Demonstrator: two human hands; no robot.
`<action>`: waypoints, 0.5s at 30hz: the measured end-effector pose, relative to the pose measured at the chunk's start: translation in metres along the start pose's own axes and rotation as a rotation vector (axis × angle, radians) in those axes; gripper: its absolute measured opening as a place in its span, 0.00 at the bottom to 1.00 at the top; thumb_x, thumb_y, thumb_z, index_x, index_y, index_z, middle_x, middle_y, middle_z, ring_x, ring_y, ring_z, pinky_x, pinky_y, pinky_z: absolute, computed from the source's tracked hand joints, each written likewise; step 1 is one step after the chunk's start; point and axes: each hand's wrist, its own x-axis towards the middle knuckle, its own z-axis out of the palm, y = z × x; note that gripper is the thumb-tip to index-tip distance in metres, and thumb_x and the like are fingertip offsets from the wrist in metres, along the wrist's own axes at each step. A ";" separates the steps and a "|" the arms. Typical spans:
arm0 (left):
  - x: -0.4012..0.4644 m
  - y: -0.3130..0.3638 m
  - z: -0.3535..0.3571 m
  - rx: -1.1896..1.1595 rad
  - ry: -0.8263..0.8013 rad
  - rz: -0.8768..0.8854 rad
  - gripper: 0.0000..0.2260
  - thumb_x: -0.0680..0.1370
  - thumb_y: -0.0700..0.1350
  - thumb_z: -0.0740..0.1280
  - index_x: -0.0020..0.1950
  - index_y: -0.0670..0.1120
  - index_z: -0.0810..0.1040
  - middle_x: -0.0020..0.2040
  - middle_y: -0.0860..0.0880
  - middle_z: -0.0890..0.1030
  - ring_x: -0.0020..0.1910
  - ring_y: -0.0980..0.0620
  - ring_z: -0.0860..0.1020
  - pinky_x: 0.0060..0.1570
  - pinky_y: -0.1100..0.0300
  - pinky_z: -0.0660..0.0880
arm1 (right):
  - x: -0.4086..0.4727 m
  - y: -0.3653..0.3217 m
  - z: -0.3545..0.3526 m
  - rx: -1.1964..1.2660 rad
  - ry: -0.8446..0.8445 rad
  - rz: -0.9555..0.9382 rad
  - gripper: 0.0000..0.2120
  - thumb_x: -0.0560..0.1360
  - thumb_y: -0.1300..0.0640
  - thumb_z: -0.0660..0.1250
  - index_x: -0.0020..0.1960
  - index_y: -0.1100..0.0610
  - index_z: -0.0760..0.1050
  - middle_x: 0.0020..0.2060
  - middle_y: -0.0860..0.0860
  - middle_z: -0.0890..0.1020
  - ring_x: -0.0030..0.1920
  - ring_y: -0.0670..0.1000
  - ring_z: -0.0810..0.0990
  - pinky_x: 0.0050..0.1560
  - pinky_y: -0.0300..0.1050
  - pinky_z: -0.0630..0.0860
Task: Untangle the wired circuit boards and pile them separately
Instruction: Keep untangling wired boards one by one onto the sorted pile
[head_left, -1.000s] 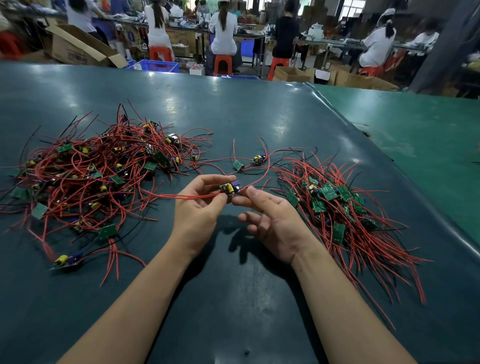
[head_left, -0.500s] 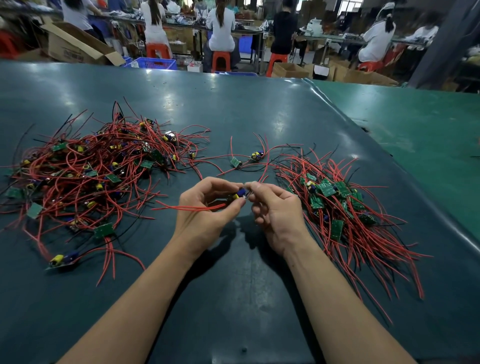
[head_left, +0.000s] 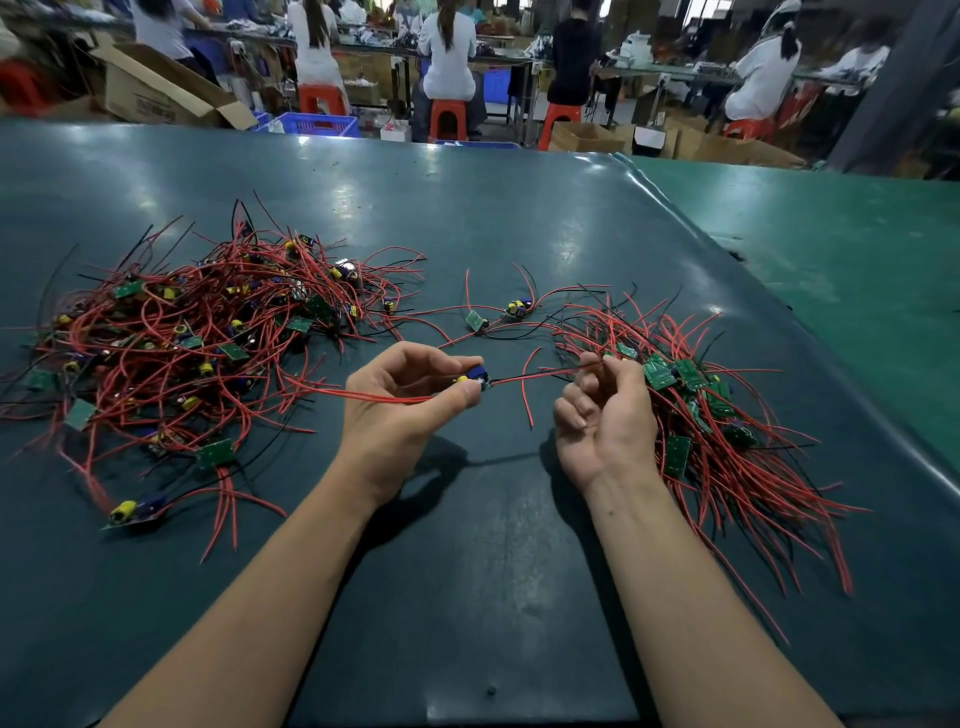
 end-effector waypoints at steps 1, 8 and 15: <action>0.000 0.000 -0.001 -0.027 -0.008 -0.011 0.12 0.67 0.30 0.75 0.41 0.44 0.78 0.46 0.43 0.86 0.48 0.47 0.85 0.48 0.58 0.80 | 0.000 0.000 0.000 0.000 -0.012 0.002 0.13 0.79 0.59 0.57 0.39 0.60 0.75 0.24 0.47 0.69 0.19 0.43 0.61 0.17 0.34 0.57; 0.004 -0.002 -0.002 -0.168 -0.039 -0.095 0.10 0.65 0.35 0.76 0.39 0.49 0.83 0.46 0.43 0.86 0.47 0.46 0.84 0.46 0.56 0.80 | -0.003 -0.005 -0.004 0.147 -0.044 0.157 0.21 0.79 0.57 0.56 0.27 0.55 0.70 0.20 0.45 0.64 0.17 0.43 0.60 0.15 0.34 0.56; 0.008 0.000 -0.009 -0.361 0.157 -0.188 0.13 0.66 0.33 0.74 0.49 0.42 0.79 0.42 0.43 0.85 0.41 0.48 0.85 0.42 0.62 0.80 | -0.012 0.002 -0.007 -0.312 -0.345 0.071 0.26 0.70 0.34 0.63 0.55 0.54 0.79 0.36 0.50 0.79 0.27 0.46 0.74 0.22 0.36 0.66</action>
